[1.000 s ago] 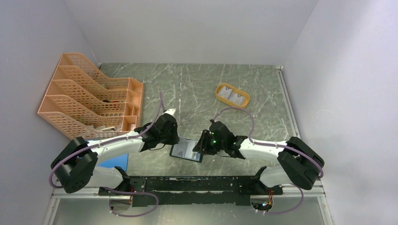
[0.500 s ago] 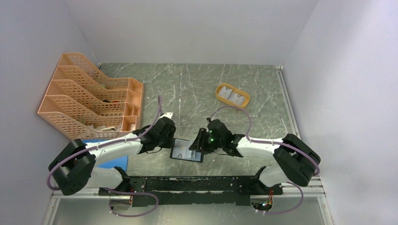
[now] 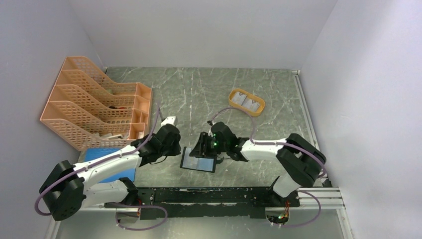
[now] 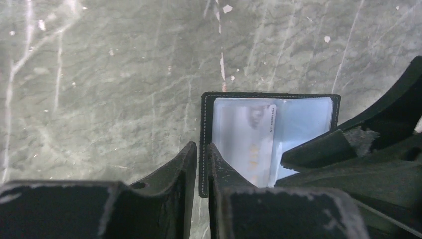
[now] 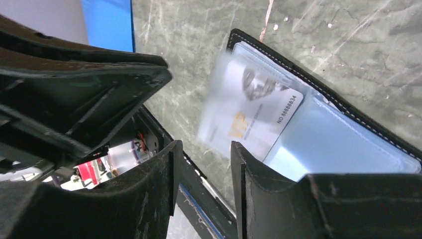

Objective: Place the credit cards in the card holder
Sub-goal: Turn over the card slot in the card holder.

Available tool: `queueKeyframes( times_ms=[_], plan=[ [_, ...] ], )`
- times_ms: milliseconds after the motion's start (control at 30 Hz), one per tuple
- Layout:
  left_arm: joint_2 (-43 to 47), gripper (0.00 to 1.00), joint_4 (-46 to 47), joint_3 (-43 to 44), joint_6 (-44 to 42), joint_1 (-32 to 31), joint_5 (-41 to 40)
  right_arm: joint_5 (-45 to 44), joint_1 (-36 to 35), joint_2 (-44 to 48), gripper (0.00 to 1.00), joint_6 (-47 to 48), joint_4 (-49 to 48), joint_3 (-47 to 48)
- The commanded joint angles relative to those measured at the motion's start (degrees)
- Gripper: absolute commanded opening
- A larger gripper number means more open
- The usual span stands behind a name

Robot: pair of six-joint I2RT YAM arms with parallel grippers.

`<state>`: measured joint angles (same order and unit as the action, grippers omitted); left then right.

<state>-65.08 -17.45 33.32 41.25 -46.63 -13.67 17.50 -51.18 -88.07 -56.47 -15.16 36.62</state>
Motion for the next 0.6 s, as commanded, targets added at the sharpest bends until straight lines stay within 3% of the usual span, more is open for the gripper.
queueKeyframes(
  times_ms=[0,167,300,433,567],
  plan=[
    [3.08,0.2,-4.27,1.29,2.49,0.77,-4.65,2.02,-0.46,-3.02,0.45,0.63,-2.68,1.64],
    [6.97,0.24,-7.01,1.32,4.22,1.34,-6.68,2.6,-0.46,-4.74,0.45,1.11,-1.97,3.39],
    [9.64,0.23,-6.35,1.92,2.84,1.53,-5.1,-1.65,-0.42,1.26,0.45,4.02,4.52,4.51],
    [8.8,0.31,0.49,1.63,-0.55,1.54,4.65,-7.75,0.22,8.86,0.45,5.94,13.58,2.92],
    [4.79,0.44,7.94,0.63,-1.39,1.03,14.07,-10.1,1.25,15.63,0.45,4.22,14.53,-4.63]
  ],
)
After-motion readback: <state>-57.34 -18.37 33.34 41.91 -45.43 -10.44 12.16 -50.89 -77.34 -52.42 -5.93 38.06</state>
